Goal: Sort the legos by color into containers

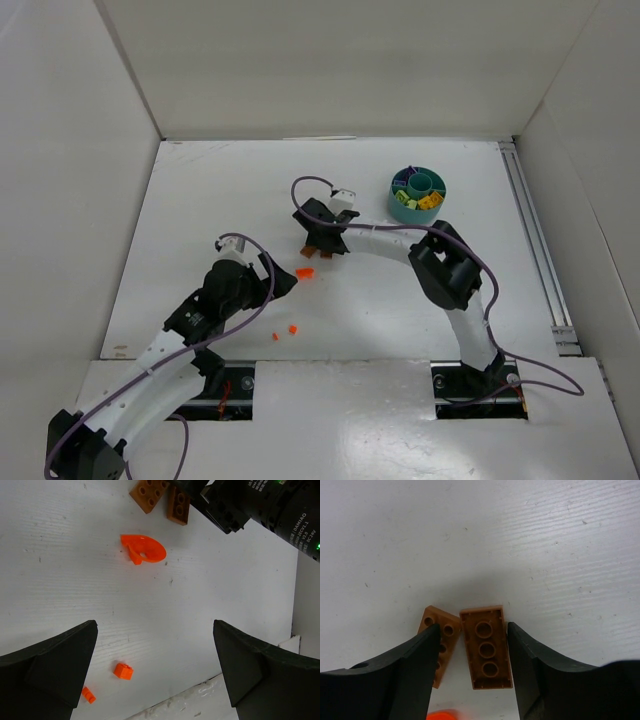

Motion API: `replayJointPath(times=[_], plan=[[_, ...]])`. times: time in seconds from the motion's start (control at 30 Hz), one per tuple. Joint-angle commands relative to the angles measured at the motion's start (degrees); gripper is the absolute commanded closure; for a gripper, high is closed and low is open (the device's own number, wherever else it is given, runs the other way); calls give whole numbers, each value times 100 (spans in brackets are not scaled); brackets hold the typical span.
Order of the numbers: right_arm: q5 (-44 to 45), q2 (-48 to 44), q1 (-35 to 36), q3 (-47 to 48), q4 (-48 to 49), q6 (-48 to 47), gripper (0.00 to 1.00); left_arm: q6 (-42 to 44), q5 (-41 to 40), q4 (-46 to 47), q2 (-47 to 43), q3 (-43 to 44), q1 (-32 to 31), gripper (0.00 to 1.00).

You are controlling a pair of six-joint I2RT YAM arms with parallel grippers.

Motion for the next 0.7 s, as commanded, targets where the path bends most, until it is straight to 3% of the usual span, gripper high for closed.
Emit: replayJointPath(times=[0.0, 0.13, 0.47, 0.67], plan=[[40, 114, 34, -45, -67, 49, 41, 84, 60, 244, -119, -75, 35, 0], [40, 62, 34, -238, -49, 102, 49, 137, 113, 244, -66, -75, -18, 0], [145, -483, 34, -976, 100, -171, 49, 137, 113, 244, 40, -75, -18, 0], [84, -896, -80, -1486, 714, -459, 45, 137, 113, 244, 40, -75, -18, 0]])
